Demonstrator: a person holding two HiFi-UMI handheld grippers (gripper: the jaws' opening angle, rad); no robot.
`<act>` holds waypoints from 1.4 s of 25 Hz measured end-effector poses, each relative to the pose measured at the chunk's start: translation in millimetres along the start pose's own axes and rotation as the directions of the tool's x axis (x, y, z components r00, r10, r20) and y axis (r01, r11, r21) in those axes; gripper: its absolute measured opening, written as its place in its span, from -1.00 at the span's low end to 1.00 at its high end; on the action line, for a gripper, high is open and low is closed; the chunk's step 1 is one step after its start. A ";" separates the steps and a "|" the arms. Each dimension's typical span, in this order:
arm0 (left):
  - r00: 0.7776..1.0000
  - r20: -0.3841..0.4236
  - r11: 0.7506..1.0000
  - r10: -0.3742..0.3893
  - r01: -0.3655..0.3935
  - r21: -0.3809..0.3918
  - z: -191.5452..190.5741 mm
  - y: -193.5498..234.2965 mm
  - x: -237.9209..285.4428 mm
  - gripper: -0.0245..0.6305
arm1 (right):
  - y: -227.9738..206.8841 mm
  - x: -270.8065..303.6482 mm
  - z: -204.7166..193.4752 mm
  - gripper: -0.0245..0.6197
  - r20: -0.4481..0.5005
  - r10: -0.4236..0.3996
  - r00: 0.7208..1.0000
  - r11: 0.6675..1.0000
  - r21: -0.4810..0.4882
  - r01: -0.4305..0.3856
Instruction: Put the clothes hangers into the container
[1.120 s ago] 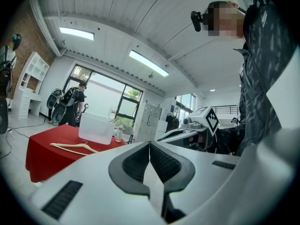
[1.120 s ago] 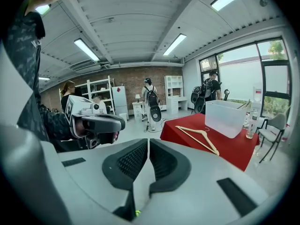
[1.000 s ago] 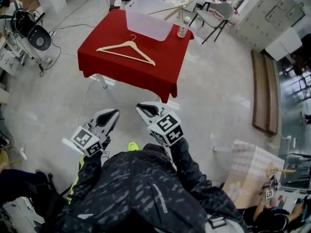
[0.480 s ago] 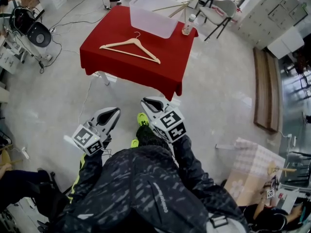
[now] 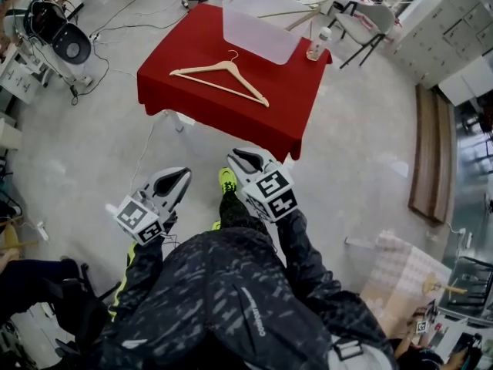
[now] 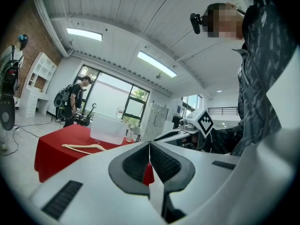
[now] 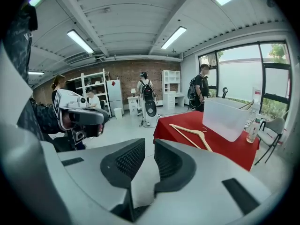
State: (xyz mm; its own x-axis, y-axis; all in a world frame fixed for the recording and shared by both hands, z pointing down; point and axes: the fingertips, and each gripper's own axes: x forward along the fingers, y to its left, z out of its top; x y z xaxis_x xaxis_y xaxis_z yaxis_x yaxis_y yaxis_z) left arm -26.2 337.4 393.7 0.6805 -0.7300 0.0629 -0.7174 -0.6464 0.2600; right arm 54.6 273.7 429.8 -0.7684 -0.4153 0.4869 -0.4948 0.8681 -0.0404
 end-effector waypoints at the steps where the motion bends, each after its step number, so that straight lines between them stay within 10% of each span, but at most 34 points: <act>1: 1.000 -0.002 1.000 0.005 -0.005 0.000 0.8 5.5 3.4 -0.89 | -5.7 4.6 3.2 -0.77 0.004 0.002 1.000 1.000 0.003 -0.002; 35: 0.994 -0.055 0.992 0.091 -0.095 -0.079 34.7 230.4 213.1 -0.89 | -265.2 189.9 29.0 -0.64 -0.176 0.099 0.979 0.993 0.075 -0.086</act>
State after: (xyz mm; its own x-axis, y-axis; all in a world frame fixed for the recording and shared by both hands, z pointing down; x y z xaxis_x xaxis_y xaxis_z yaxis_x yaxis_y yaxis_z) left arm -51.7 25.2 433.6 0.6196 -0.7724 0.1396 -0.7650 -0.5545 0.3277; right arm 28.2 -43.2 507.6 -0.7298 -0.2733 0.6267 -0.4555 0.8779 -0.1477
